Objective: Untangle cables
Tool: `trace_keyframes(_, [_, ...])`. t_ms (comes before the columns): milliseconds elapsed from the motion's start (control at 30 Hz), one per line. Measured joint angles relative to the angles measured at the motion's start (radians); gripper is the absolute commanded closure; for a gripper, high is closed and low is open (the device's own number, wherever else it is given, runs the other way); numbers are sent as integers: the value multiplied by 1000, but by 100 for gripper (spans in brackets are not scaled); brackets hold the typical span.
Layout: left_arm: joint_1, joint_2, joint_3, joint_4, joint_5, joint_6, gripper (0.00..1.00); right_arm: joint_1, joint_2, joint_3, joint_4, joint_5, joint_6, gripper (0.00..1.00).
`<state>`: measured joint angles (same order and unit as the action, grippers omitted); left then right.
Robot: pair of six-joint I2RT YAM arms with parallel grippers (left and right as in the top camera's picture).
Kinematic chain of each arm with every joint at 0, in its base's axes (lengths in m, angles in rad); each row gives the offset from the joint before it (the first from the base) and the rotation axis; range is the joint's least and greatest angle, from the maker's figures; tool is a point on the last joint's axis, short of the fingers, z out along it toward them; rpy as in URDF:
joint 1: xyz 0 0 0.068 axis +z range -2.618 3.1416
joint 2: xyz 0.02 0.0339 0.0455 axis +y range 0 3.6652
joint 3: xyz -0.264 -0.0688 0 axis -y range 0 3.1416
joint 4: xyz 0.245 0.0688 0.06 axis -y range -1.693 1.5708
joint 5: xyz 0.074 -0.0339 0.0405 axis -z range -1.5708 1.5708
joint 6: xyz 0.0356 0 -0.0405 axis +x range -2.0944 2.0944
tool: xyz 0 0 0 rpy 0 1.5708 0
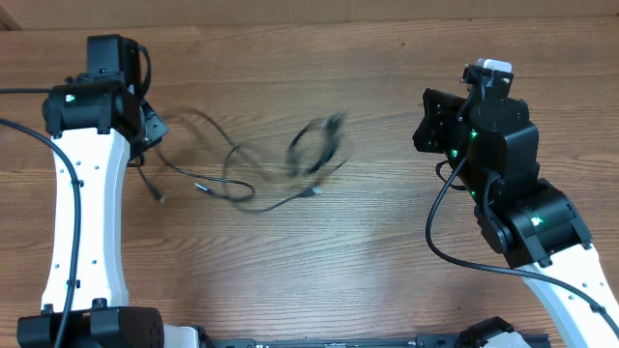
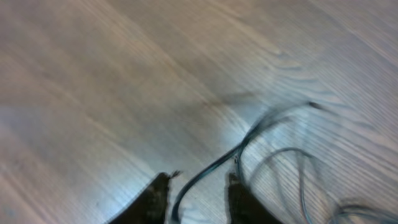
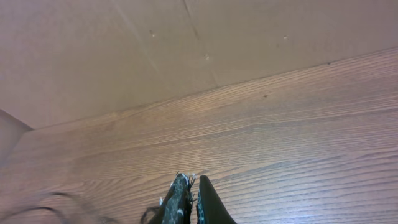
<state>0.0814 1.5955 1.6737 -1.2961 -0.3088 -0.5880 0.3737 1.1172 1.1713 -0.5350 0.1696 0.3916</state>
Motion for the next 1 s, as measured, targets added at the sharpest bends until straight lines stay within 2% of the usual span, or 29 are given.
trace_keyframes(167, [-6,0,0,58,154,138,96,0,0,0,-3,-1,1,96])
trace_keyframes(300, [-23,0,0,66,229,187,81,0,0,0,-47,-3,0,96])
trace_keyframes(400, [-43,0,0,85,283,214,62,0,5,0,-76,-6,0,96])
trace_keyframes(467, [-68,0,0,111,318,243,53,0,19,0,-88,-7,0,96])
trace_keyframes(733, [-243,78,0,211,367,379,36,0,68,0,-93,-13,0,96])
trace_keyframes(800, [-287,127,0,230,373,412,28,0,68,0,-95,-14,0,91])
trace_keyframes(867, [-332,200,0,253,378,454,9,0,68,0,-98,-15,-2,80])
trace_keyframes(933, [-361,252,0,269,381,491,3,0,68,0,-104,-16,-1,75])
trace_keyframes(1000, [-385,302,0,284,392,538,2,0,68,0,-107,-16,-2,72])
